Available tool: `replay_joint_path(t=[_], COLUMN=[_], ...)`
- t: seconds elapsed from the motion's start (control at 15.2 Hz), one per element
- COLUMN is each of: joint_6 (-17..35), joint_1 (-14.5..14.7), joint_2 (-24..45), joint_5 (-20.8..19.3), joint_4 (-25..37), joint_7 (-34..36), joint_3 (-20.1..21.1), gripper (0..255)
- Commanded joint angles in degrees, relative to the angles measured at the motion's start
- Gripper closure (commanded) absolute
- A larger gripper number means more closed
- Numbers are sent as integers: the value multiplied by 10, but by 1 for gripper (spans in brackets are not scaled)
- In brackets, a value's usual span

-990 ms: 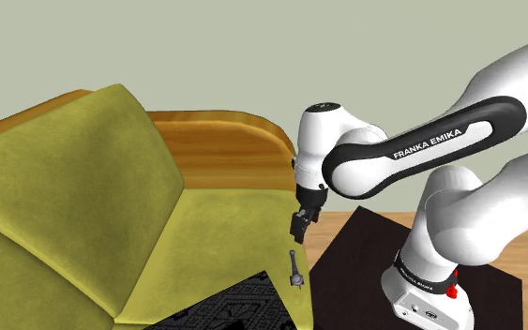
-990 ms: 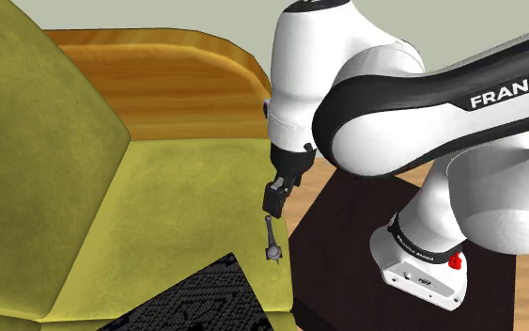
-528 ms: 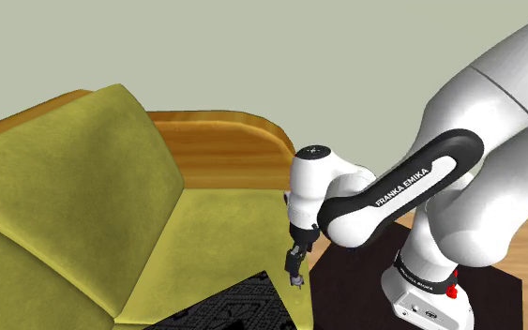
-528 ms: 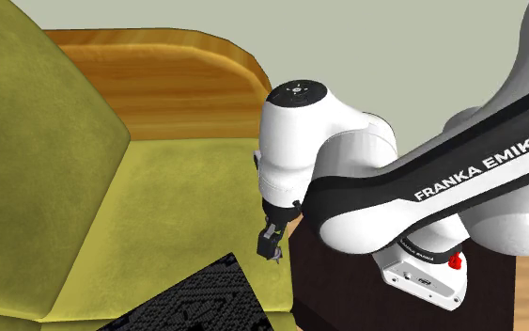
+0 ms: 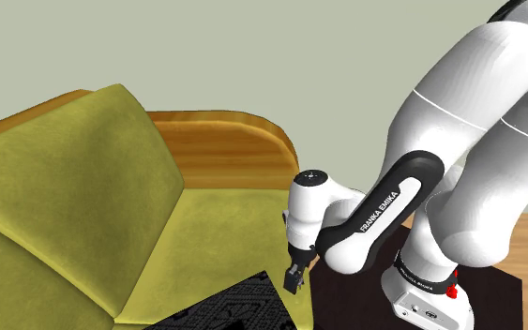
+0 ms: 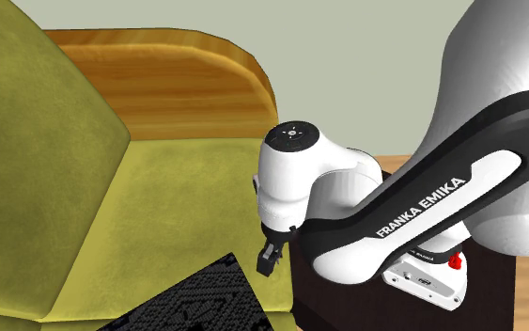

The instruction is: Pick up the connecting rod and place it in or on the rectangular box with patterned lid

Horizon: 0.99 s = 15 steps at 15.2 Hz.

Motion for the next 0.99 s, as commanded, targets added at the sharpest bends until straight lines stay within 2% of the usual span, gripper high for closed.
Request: replay_joint_path(t=[0.0,0.46,0.53,0.92], joint_6=[23,23,23,23], joint_1=[0,1,1,1], joint_2=[22,22,22,22], joint_5=[3,3,3,3], joint_4=[-1,-1,-1,-1], joint_7=[-2,-2,-2,-2], joint_3=[2,2,2,2], gripper=[0,0,255,255])
